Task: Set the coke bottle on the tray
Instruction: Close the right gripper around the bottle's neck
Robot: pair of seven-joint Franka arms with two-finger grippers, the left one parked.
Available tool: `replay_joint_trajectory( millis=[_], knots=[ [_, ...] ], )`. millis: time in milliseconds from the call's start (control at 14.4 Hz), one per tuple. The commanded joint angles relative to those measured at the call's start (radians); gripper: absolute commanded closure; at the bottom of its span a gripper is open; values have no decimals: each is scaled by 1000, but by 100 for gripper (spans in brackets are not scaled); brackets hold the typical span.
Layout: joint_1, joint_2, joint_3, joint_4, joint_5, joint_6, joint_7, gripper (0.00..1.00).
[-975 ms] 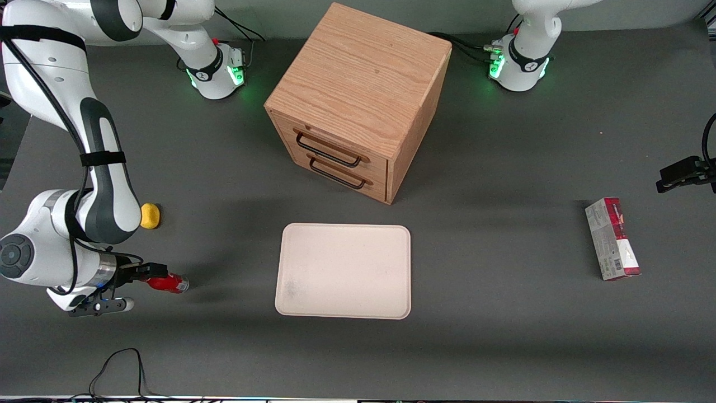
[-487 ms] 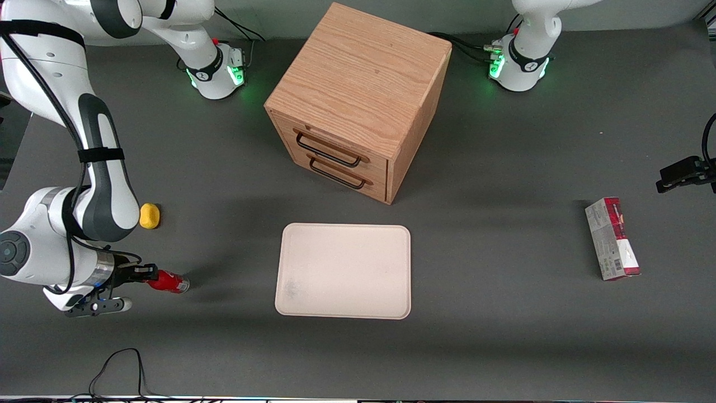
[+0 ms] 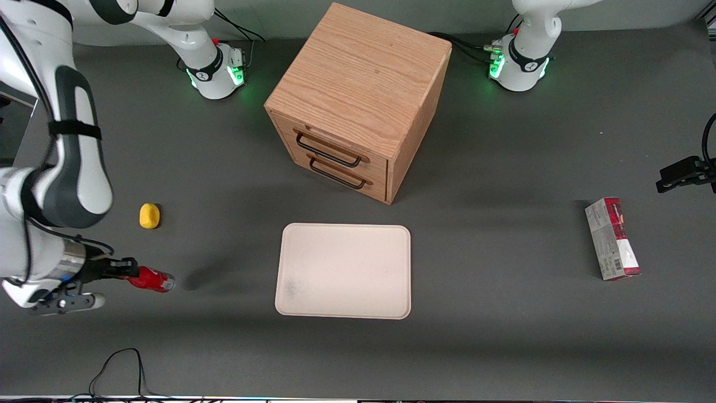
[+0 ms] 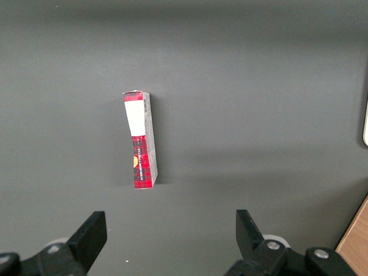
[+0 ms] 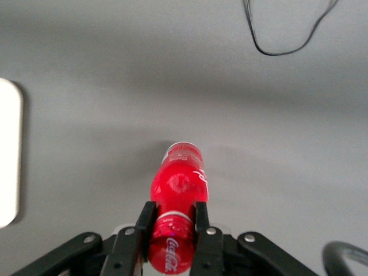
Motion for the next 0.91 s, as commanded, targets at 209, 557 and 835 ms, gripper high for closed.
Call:
replay_joint_trajectory(
  millis=[209, 557, 835],
  knots=[
    [-11, -159, -11, 119, 0, -293, -24, 100],
    [-7, -235, -5, 156, 1, -398, -21, 100],
    [117, -200, 21, 216, 0, -373, 17, 100]
  ],
)
